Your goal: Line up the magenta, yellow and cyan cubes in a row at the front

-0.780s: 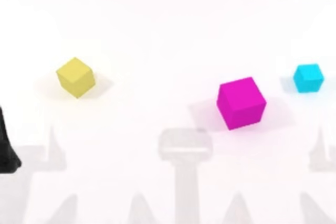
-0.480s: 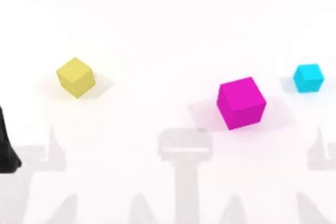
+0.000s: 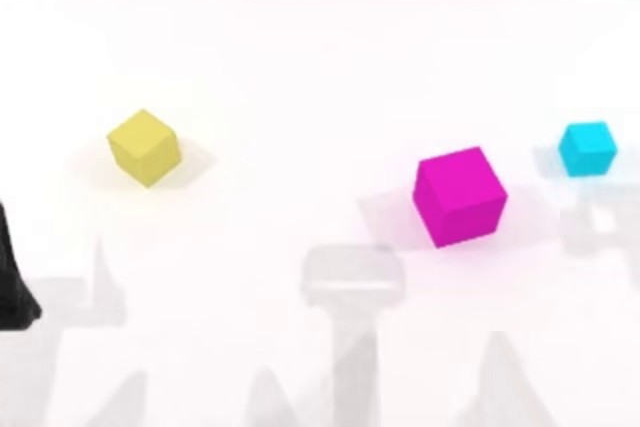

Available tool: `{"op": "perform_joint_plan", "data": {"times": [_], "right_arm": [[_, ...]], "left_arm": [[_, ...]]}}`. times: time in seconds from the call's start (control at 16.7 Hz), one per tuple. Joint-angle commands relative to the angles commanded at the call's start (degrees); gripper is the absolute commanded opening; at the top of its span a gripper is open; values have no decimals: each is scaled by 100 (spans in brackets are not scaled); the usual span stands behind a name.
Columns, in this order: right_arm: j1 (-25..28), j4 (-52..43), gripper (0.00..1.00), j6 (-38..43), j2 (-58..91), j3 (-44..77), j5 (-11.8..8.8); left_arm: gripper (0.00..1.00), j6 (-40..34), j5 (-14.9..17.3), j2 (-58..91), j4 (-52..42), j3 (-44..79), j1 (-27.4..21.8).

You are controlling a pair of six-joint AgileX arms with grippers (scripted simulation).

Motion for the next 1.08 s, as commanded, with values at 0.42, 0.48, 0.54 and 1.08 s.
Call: {"op": "perform_joint_plan", "data": {"times": [0.42,0.48,0.54,1.08], "right_arm": [[181,-2654,100,-7,4938,3947,39],[206,-3004,100,-6,5572,4466,43],[231,-3334,100,-5,6163,4962,46],[377,-5167,100,23,9404,8183,37]], "left_arm": [[100,0,0,0,0,0,0],[100,0,0,0,0,0,0],[100,0,0,0,0,0,0],[100,0,0,0,0,0,0]]}}
